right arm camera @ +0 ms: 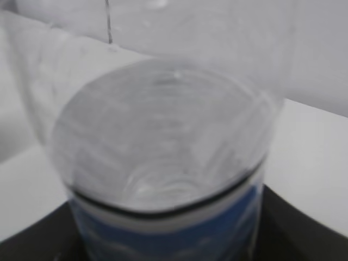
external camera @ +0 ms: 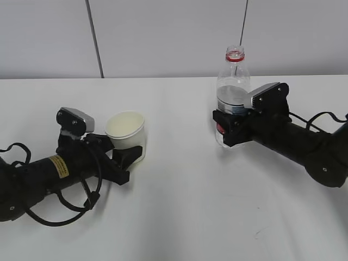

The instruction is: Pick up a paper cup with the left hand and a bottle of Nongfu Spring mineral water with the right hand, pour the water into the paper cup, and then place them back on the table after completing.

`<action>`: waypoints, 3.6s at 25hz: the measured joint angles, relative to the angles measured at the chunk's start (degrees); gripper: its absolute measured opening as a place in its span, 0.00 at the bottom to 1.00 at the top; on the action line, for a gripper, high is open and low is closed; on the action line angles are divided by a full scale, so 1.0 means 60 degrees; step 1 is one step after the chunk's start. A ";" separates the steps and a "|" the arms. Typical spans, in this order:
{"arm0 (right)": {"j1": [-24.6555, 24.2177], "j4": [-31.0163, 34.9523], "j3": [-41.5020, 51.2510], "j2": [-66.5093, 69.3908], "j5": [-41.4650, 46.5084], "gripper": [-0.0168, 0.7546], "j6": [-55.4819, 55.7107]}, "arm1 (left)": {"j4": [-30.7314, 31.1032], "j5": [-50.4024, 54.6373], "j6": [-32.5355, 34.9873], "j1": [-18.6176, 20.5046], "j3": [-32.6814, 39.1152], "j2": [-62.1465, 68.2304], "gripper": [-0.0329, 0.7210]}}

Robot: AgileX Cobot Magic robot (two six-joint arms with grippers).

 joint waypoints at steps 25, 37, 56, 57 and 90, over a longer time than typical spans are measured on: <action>0.0000 -0.0023 0.0000 -0.0749 0.1365 0.58 -0.5561 | 0.0261 0.0373 -0.0059 -0.1984 -0.1351 0.0010 0.60; 0.0000 0.0342 0.0000 -0.0808 0.1331 0.58 -0.7338 | 0.0299 0.0648 -0.0059 -0.1984 -0.1346 0.0020 0.58; 0.0142 0.0864 0.0000 -0.0924 0.0696 0.57 -1.0442 | 0.0507 0.0978 -0.0059 -0.1993 -0.1346 0.0020 0.51; 0.0163 0.0909 0.0000 -0.0924 0.0696 0.57 -1.0632 | 0.0529 0.0978 -0.0059 -0.1993 -0.1346 0.0020 0.51; 0.0197 0.1473 0.0000 -0.0924 -0.0235 0.57 -1.3770 | 0.0828 0.1043 -0.0139 -0.1993 -0.1346 0.0020 0.51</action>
